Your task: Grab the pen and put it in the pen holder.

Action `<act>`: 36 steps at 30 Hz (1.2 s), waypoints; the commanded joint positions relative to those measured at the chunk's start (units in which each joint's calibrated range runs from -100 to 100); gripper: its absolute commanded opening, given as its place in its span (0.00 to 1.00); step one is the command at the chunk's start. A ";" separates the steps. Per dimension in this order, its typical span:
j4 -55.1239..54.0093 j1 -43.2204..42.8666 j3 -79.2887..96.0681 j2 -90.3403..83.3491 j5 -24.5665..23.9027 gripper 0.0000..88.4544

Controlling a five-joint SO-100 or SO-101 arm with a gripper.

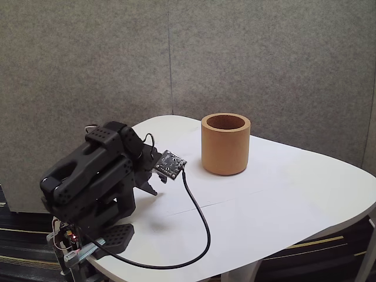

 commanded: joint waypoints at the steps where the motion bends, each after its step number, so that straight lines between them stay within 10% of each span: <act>1: 0.25 -0.16 -0.18 -0.02 0.21 0.19; 25: -1.27 0.21 -4.69 1.28 0.16 0.19; 36: -1.36 -0.74 -36.01 21.29 -0.10 0.18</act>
